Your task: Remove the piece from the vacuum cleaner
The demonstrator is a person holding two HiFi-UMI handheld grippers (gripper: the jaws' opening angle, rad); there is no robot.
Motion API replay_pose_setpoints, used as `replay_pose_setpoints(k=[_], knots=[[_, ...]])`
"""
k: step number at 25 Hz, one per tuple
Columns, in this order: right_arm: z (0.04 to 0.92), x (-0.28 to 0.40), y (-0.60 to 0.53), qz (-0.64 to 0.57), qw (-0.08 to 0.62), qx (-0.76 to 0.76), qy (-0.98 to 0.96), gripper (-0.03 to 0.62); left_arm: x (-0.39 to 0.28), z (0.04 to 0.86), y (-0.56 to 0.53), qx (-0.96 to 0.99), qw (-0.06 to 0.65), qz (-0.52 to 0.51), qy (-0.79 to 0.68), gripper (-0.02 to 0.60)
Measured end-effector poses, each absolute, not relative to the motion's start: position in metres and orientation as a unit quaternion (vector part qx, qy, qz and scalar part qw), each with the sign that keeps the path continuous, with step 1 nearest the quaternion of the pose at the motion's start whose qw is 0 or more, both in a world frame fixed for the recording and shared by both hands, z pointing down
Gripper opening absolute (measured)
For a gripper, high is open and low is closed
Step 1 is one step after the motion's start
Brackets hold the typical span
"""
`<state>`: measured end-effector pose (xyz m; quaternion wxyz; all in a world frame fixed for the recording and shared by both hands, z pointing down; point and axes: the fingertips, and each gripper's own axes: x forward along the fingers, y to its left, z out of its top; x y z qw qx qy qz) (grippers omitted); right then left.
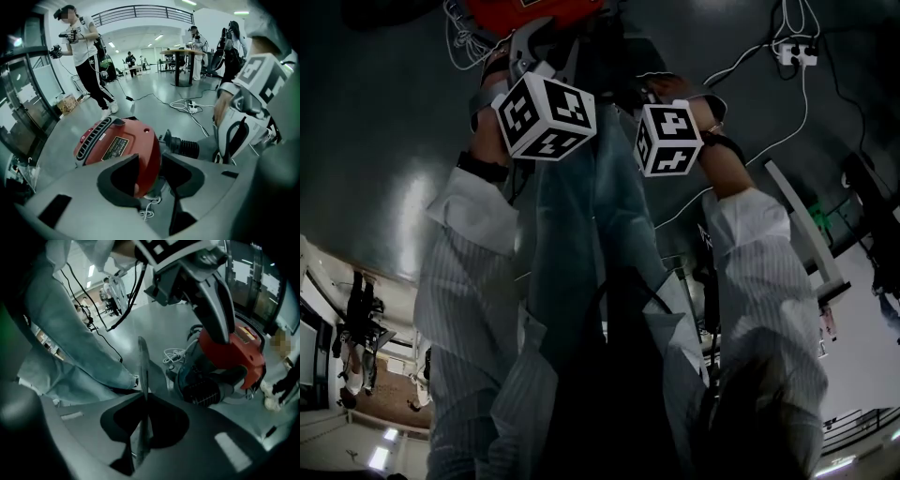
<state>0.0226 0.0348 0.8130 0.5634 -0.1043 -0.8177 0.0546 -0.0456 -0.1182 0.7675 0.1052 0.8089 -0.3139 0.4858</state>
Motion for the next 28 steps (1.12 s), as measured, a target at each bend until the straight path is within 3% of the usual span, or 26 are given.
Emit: replay_pose_setpoints(k=[6, 10, 11, 13, 14, 17, 28], knots=[[0.792, 0.025, 0.038, 0.211, 0.501, 0.071, -0.836, 0.023, -0.045, 0.752, -0.116, 0.815, 0.13, 0.456, -0.334, 0.156], [0.75, 0.027, 0.015, 0.28, 0.425, 0.168, -0.844, 0.023, -0.055, 0.695, -0.117, 0.823, 0.192, 0.347, -0.407, 0.153], [0.735, 0.026, 0.009, 0.289, 0.407, 0.187, -0.846, 0.023, -0.06, 0.677, -0.117, 0.821, 0.204, 0.319, -0.428, 0.145], [0.699, 0.024, 0.002, 0.303, 0.372, 0.219, -0.849, 0.023, -0.068, 0.639, -0.112, 0.815, 0.214, 0.283, -0.457, 0.065], [0.677, 0.022, -0.001, 0.308, 0.355, 0.233, -0.852, 0.023, -0.069, 0.62, -0.109, 0.815, 0.213, 0.275, -0.464, 0.027], [0.606, 0.021, -0.013, 0.299, 0.316, 0.271, -0.859, 0.025, -0.064, 0.559, -0.103, 0.822, 0.195, 0.262, -0.466, 0.005], [0.372, 0.049, -0.017, 0.229, 0.241, 0.386, -0.86, 0.025, -0.041, 0.331, -0.081, 0.857, 0.145, 0.187, -0.459, 0.005]])
